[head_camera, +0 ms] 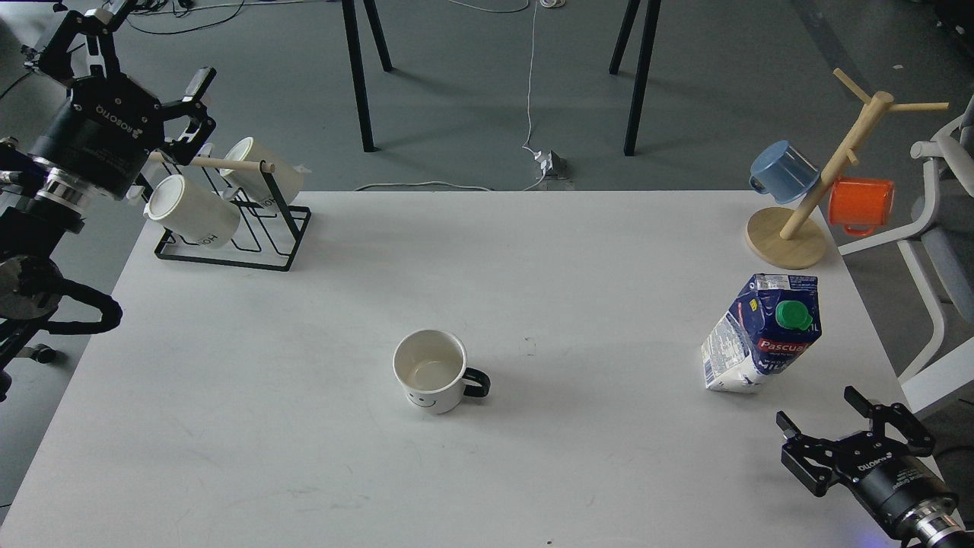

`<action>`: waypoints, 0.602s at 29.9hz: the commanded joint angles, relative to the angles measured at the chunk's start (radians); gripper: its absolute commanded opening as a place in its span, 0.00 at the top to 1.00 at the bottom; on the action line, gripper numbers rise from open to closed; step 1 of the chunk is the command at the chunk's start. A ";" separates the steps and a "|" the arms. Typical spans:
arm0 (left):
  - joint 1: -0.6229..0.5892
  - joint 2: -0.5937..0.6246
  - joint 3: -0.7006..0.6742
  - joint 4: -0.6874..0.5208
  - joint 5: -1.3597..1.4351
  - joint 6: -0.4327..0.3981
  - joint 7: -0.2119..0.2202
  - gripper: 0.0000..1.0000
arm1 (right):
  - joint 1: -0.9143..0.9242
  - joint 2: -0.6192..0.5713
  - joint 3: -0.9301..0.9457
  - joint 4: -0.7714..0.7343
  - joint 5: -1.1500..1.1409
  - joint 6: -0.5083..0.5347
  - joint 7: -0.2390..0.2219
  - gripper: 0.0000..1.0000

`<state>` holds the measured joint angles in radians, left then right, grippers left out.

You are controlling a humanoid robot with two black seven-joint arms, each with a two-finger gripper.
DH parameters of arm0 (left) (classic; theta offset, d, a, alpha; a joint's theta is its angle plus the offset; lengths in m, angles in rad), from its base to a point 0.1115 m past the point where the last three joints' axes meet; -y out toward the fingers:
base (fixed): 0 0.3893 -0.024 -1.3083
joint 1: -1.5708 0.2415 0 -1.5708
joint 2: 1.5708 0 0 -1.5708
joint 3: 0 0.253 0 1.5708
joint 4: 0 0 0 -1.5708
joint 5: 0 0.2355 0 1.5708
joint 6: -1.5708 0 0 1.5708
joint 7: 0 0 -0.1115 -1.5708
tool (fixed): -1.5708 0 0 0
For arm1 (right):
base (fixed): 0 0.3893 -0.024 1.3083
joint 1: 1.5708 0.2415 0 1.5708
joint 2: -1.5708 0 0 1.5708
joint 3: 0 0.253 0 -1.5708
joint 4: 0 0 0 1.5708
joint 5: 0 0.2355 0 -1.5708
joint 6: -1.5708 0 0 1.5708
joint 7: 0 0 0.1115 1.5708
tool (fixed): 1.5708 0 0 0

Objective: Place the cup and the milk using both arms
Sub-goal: 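Reach the right gripper to the milk carton and grasp it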

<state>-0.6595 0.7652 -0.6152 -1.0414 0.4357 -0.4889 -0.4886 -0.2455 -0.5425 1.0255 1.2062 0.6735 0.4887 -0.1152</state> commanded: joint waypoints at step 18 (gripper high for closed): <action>0.006 0.002 0.005 0.006 0.041 0.000 0.000 0.06 | 0.087 0.049 0.031 -0.016 -0.034 0.000 0.009 0.01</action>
<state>-0.6553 0.7681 -0.6105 -1.0354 0.4766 -0.4887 -0.4887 -0.1687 -0.4954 1.0405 1.1938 0.6395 0.4887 -0.1063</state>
